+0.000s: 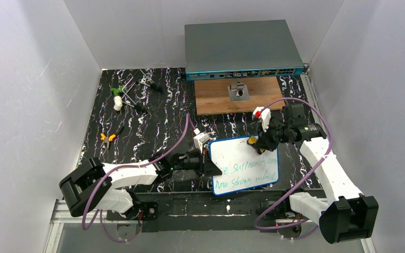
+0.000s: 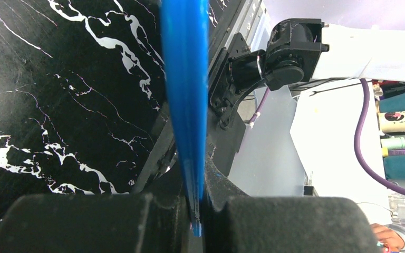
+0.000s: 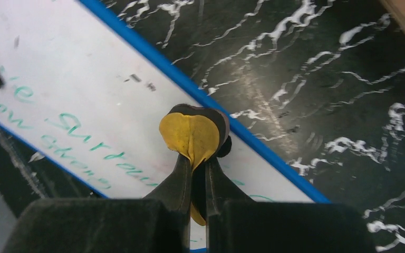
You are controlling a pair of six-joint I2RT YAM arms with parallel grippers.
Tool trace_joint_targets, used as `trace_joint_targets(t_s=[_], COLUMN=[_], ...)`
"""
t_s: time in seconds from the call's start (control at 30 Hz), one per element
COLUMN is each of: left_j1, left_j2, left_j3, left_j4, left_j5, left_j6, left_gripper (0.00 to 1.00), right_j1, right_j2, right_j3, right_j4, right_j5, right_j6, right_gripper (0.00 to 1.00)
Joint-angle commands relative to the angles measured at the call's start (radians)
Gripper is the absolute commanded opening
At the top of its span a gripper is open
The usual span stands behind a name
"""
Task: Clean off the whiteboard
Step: Erase the whiteboard at the center of the board.
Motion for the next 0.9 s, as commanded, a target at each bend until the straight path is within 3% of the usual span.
trace_joint_targets(t_s=[0.0,0.2,0.43,0.57,0.77,0.87], left_j1=[-0.004,-0.001,0.011,0.013,0.013,0.012], left_j2=[-0.005,-0.021,-0.011,0.014,0.032,0.017], left_j3=[0.04,0.043,0.036,0.037,0.048,0.045], left_j4=[0.061,0.046,0.073,0.103,0.103,0.087], left_j5=[0.05,0.048,0.05,0.052,0.056,0.044], left_j6=[0.036,0.045,0.03,0.009,0.0,0.007], left_gripper=[0.0,0.0,0.0,0.0,0.0,0.0], right_j1=[0.002,0.0,0.014,0.031,0.014,-0.006], right_j2=[0.018,-0.015,-0.083,-0.094,-0.056,-0.045], right_j3=[0.057,-0.035,-0.121,-0.096,-0.009,-0.012], right_j4=[0.128,0.061,-0.09,-0.086,0.071,0.102], right_j5=[0.202,0.302,0.072,0.011,0.211,0.302], right_j6=[0.116,0.032,-0.131,-0.131,0.051,0.068], right_gripper=[0.01,0.01,0.01,0.01,0.01,0.01])
